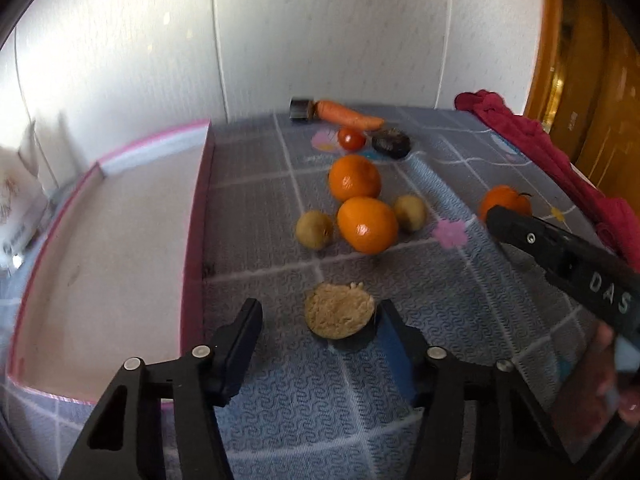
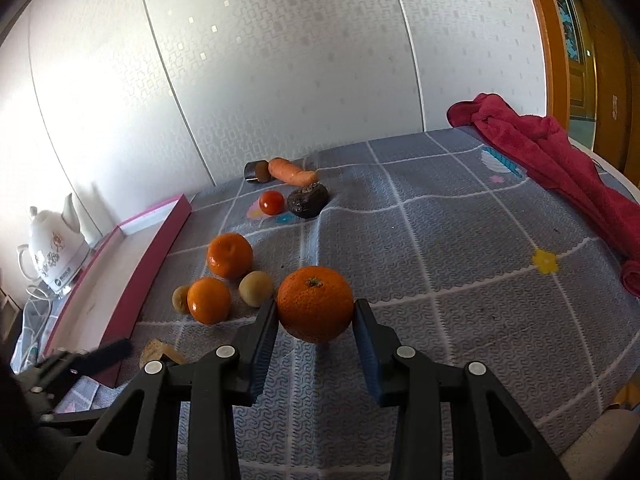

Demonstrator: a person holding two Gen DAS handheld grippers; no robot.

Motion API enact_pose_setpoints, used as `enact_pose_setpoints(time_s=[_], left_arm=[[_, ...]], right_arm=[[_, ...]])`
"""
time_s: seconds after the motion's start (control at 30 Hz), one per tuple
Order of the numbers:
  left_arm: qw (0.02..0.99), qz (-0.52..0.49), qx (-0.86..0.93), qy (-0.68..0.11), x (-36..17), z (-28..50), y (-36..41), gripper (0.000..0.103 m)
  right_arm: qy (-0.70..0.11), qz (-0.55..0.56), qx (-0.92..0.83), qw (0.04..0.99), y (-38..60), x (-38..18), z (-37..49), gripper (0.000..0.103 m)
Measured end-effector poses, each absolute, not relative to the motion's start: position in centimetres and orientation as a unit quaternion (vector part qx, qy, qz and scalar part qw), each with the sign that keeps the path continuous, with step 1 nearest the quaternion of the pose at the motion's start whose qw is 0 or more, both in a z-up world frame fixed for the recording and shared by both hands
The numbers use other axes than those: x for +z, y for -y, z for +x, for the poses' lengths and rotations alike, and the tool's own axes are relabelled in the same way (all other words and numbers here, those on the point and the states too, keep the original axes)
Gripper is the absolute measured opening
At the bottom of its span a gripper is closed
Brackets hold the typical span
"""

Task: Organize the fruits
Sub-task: 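Grasp the brown cylindrical piece with the left tool while the right tool grasps a mandarin orange, then lower the cylinder into the pink tray and open the left tool while the right carries the orange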

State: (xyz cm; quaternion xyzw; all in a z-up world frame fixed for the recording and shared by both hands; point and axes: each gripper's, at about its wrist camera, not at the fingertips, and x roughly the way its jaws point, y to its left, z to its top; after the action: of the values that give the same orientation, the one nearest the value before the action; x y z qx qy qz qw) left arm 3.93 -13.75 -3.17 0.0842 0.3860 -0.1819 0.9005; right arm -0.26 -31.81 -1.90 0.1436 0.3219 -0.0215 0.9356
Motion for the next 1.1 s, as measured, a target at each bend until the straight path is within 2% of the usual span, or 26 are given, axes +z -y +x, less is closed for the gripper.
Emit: enact_pose_setpoints(time_s=[0.07, 0.5, 0.83, 1.1], left_arm=[[0.901, 0.088, -0.191, -0.379, -3.3, 3.8, 13.9, 0.052], [0.906, 0.116, -0.213, -0.347, -3.4, 3.3, 14.6, 0.035], [0.914, 0.077, -0.236, -0.321, -1.2, 2.2, 13.2, 0.034], [0.910, 0.078, -0.222, -0.341, -1.3, 2.6, 13.0, 0.034]], right_arm=[[-0.321, 0.145, -0.022, 0.936, 31.9, -1.9, -0.2, 0.038], [-0.322, 0.142, -0.021, 0.936, 31.6, -2.0, -0.2, 0.038], [-0.317, 0.158, -0.019, 0.935, 32.0, -1.9, -0.2, 0.038], [-0.305, 0.165, -0.007, 0.938, 31.9, -1.5, -0.4, 0.038]])
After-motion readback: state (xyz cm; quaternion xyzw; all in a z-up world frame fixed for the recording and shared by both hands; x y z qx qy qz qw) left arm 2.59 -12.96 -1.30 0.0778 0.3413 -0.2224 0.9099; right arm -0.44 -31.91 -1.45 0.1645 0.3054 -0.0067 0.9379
